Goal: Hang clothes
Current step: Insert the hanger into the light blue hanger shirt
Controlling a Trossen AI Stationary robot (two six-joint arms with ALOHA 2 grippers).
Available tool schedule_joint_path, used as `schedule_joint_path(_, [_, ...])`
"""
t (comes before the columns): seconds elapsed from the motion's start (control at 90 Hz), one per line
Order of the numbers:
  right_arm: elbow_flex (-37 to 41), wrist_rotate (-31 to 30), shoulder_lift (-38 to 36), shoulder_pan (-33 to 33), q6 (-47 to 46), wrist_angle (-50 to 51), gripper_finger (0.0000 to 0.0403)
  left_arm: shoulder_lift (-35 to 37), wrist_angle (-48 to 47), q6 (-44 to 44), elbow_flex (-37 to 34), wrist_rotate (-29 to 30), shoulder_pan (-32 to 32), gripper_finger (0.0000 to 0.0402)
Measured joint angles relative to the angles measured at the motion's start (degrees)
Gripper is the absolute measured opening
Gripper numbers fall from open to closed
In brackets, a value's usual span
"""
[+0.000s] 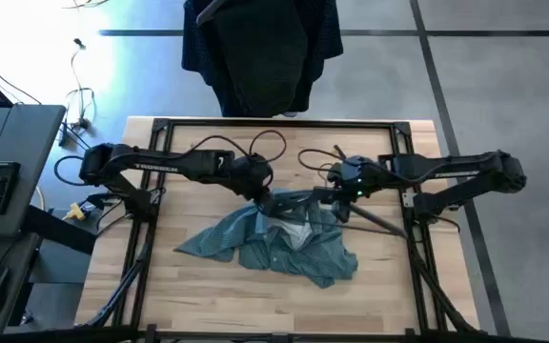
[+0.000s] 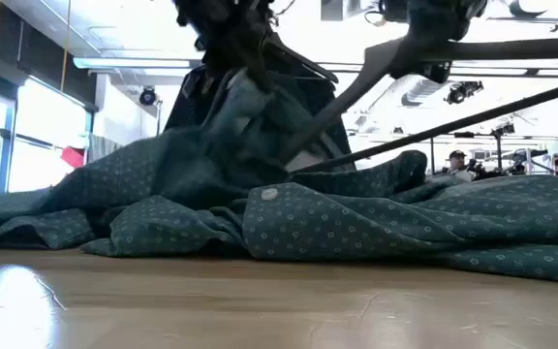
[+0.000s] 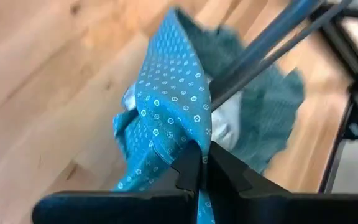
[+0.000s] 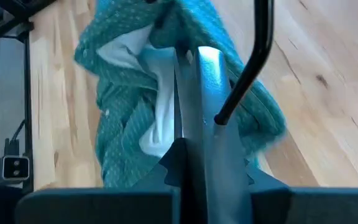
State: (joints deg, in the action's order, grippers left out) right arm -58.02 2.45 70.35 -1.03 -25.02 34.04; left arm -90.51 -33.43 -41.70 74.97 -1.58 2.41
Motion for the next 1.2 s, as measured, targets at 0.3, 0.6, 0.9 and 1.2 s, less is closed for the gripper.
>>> schedule_joint_path(0.3, [0.0, 8.78, 3.14, -1.96, 7.11, -15.68, 0.0018, 0.06, -0.61, 1.31, 1.3, 0.65, -0.64, 0.0])
schedule_joint_path(0.6, [-0.04, 2.75, 5.4, -2.4, 10.68, -18.29, 0.0018, 0.06, 1.0, 1.45, 1.3, 0.14, -2.03, 0.0])
schedule_joint_path(0.9, [-0.15, -8.51, 12.15, -3.09, 5.1, -26.01, 0.0018, 3.31, -4.89, 0.25, 4.72, 3.82, -3.62, 0.0])
schedule_joint_path(1.2, [0.02, -19.0, 12.89, -3.26, 4.38, -29.51, 0.0018, 8.03, -8.87, 0.17, 7.93, 11.26, -5.25, 0.0])
